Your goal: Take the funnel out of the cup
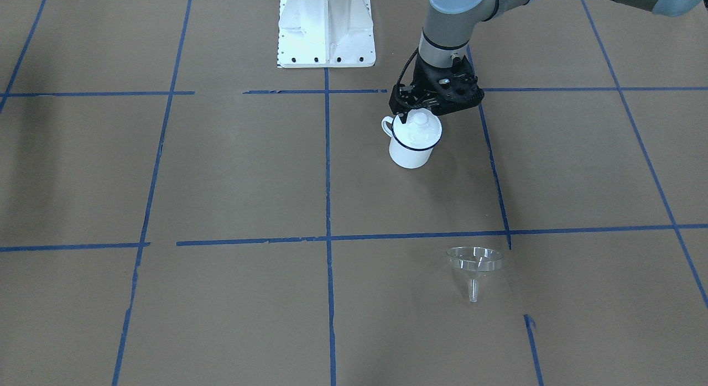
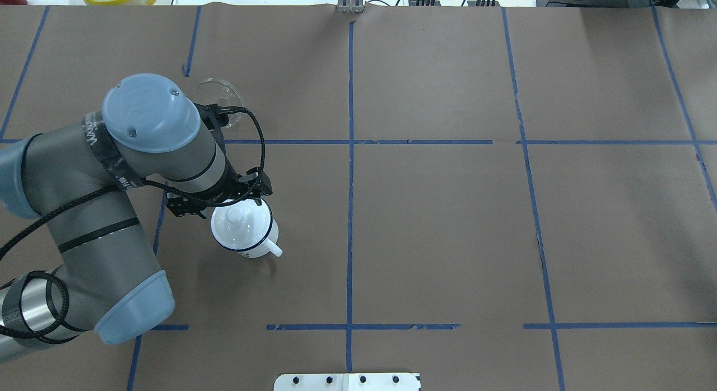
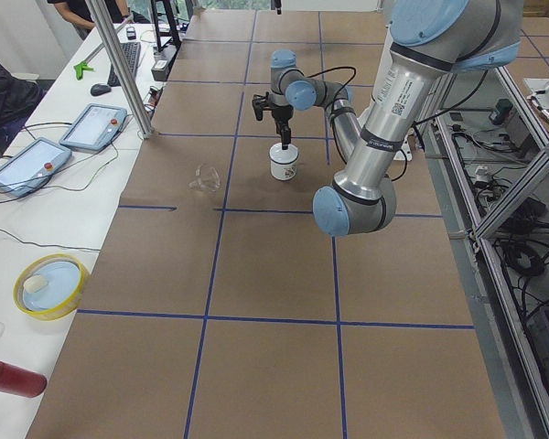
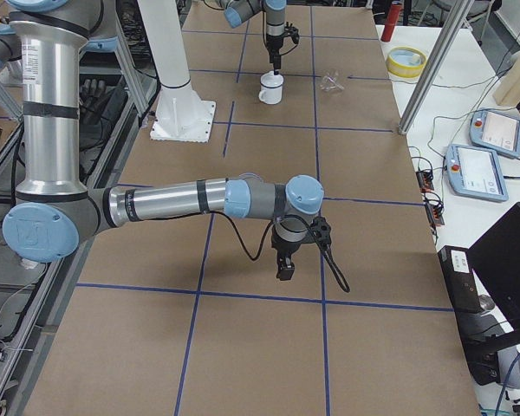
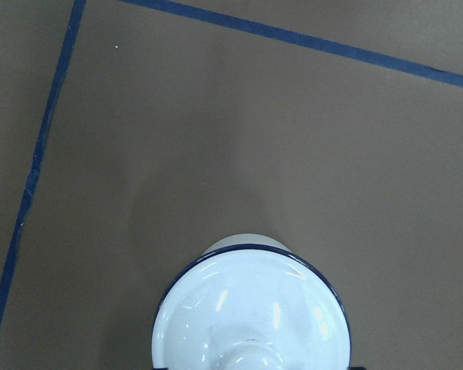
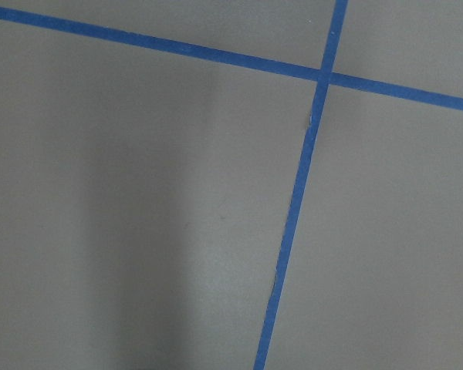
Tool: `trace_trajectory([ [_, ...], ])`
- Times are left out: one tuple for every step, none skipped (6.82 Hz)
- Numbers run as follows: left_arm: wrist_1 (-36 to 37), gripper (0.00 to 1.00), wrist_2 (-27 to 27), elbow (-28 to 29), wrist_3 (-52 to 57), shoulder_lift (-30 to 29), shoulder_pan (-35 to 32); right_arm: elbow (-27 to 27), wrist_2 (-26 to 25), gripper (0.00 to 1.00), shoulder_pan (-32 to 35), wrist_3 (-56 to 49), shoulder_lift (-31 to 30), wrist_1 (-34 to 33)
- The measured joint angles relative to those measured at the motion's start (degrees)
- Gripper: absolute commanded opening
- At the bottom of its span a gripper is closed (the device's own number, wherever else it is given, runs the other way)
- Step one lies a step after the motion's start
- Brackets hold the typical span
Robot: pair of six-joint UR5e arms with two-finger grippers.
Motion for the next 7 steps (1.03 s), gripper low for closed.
trace_trajectory([
  [-0.02, 1.0, 0.0, -0.5, 0.92, 0.02, -0.65, 0.03, 0.0, 1.0, 0.0, 0.0, 0.0, 0.0],
  [-0.01, 1.0, -0.12, -1.56, 3.92, 0.05, -2.91, 0.04, 0.0, 1.0, 0.0, 0.0, 0.01, 0.0],
  [-0.01, 1.0, -0.44, -2.36, 9.36, 0.18, -6.53, 0.04, 0.0, 1.0, 0.0, 0.0, 0.03, 0.0],
  [-0.45, 1.0, -0.74, -2.63, 16.26, 0.59, -10.44, 0.04, 0.0, 1.0, 0.0, 0.0, 0.02, 0.0],
  [-2.16, 1.0, -0.91, -2.53, 21.58, 1.77, -13.85, 0.04, 0.0, 1.0, 0.0, 0.0, 0.01, 0.0],
  [-5.47, 1.0, -1.48, -1.9, 25.0, 4.07, -17.2, 0.03, 0.0, 1.0, 0.0, 0.0, 0.0, 0.0],
  [-9.17, 1.0, -4.3, 0.16, 29.94, 6.84, -22.18, 0.02, 0.0, 1.0, 0.0, 0.0, 0.0, 0.0],
])
